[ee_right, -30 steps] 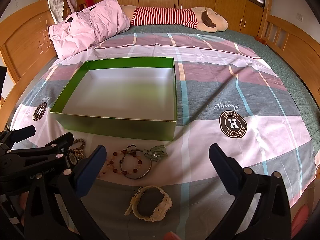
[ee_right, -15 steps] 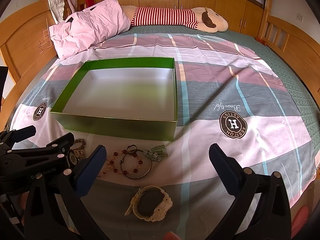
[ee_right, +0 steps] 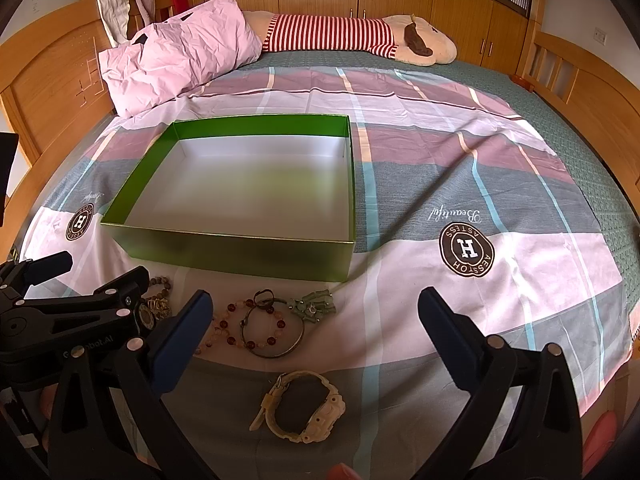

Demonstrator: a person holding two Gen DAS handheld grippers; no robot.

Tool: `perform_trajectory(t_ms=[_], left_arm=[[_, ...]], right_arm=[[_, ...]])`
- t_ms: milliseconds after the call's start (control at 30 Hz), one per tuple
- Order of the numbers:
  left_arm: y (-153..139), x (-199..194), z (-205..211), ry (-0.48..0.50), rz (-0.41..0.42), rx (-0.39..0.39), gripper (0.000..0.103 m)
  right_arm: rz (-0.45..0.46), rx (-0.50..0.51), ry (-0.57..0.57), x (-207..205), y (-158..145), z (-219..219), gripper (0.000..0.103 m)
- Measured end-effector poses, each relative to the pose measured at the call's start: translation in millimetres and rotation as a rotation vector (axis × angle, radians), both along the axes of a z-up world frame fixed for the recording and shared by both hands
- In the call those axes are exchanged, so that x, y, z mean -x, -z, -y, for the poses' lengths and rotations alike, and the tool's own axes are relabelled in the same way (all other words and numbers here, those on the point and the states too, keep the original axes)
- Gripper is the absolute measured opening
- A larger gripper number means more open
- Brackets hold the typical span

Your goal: Organize jewelry

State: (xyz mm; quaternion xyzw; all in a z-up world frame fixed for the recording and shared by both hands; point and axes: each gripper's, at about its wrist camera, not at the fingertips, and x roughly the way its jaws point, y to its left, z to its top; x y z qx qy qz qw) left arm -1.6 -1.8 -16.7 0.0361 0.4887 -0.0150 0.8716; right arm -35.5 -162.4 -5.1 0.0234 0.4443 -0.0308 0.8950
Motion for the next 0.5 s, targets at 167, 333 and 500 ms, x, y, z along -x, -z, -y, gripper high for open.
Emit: perform_trajectory(t_ms=[167,333,500], left_arm=[[6.2,-12.4,-23.5,-0.042,-0.056,0.011,0.101],[15.9,-20.7,-46.1,-0.083,-0.134,0.058,0.098],[17.3,-22.2,-52.9,-0.082,-0.155,0.058,0.073]], right_arm=[[0.067,-0.007,0.070,-2.9,-18.7,28.8,0.102],[-0.048,-0.125,0.064,-15.8,0.6,55.3,0.097],[-0.263,-0.096,-0.040,-19.3,37.0,34.3,0.065]])
